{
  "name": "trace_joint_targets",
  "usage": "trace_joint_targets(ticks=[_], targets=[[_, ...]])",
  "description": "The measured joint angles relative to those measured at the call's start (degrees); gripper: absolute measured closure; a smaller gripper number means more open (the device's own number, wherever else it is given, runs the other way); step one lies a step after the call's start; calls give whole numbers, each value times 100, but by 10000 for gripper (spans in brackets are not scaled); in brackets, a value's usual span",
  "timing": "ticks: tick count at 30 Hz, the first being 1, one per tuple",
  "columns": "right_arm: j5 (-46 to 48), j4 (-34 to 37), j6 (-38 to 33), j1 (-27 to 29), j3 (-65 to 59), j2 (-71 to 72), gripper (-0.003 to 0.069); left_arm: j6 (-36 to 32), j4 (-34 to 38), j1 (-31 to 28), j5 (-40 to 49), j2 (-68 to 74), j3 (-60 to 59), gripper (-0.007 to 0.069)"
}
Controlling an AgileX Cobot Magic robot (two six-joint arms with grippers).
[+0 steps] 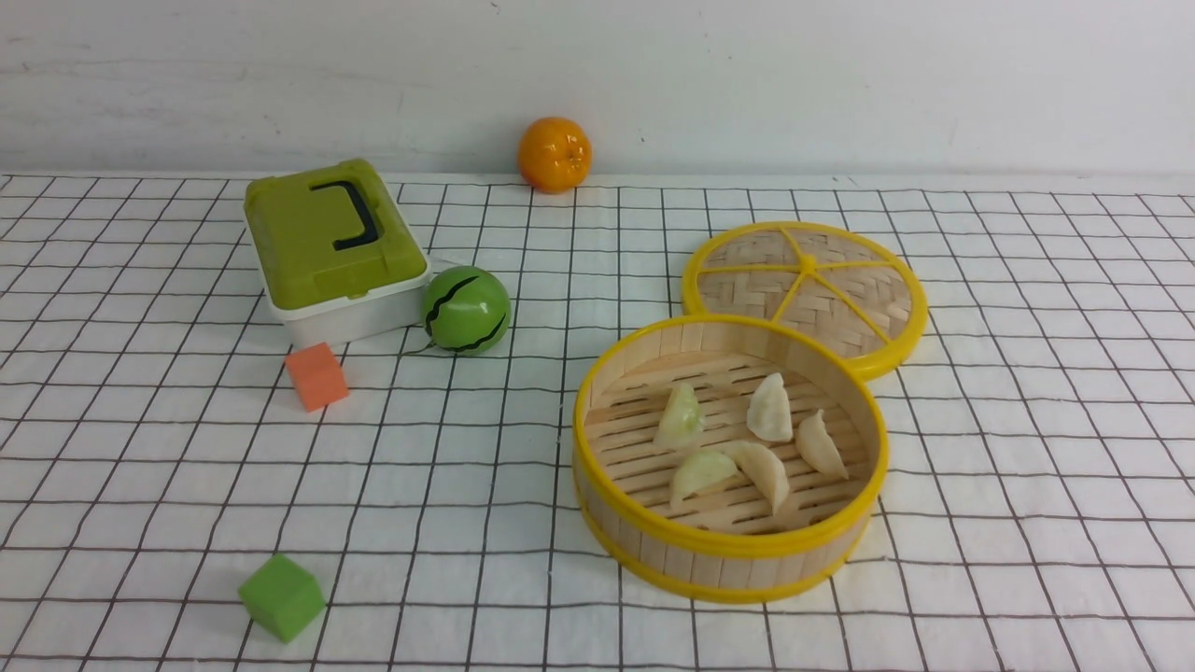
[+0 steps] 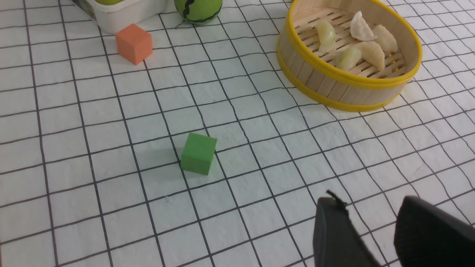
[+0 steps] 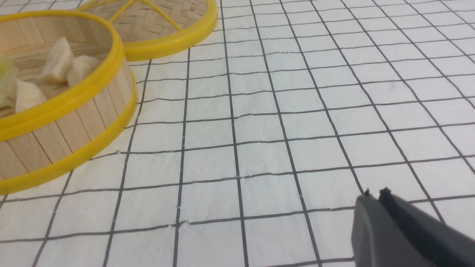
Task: Put the dumplings into the steamer on the table with the white tablecloth.
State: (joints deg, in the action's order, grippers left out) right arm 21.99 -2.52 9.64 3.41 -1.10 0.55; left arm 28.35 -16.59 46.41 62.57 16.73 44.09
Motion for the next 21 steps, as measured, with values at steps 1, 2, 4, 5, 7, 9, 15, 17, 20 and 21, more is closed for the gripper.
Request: trace_joint_targets(ticks=[1, 2, 4, 5, 7, 9, 15, 17, 20, 21], targets=[[0, 2, 0, 0, 0, 0, 644, 0, 0, 0, 0, 0, 0, 385], [0, 2, 0, 0, 0, 0, 644, 0, 0, 0, 0, 0, 0, 385], [0, 7, 0, 0, 0, 0, 644, 0, 0, 0, 0, 0, 0, 385], [0, 7, 0, 0, 0, 0, 644, 0, 0, 0, 0, 0, 0, 385], [0, 13, 0, 0, 0, 0, 642, 0, 25, 0, 0, 0, 0, 385], [0, 20, 0, 0, 0, 0, 639, 0, 127, 0, 0, 0, 0, 385], [0, 19, 5, 0, 0, 0, 636, 0, 407, -211, -155, -12, -160, 395], [0, 19, 5, 0, 0, 0, 631, -7, 545, -714, -711, -88, -419, 428], [2, 19, 5, 0, 0, 0, 629, -129, 731, -1338, -1616, -162, -711, 487], [2, 19, 5, 0, 0, 0, 629, -215, 897, -1562, -1971, -213, -839, 510]])
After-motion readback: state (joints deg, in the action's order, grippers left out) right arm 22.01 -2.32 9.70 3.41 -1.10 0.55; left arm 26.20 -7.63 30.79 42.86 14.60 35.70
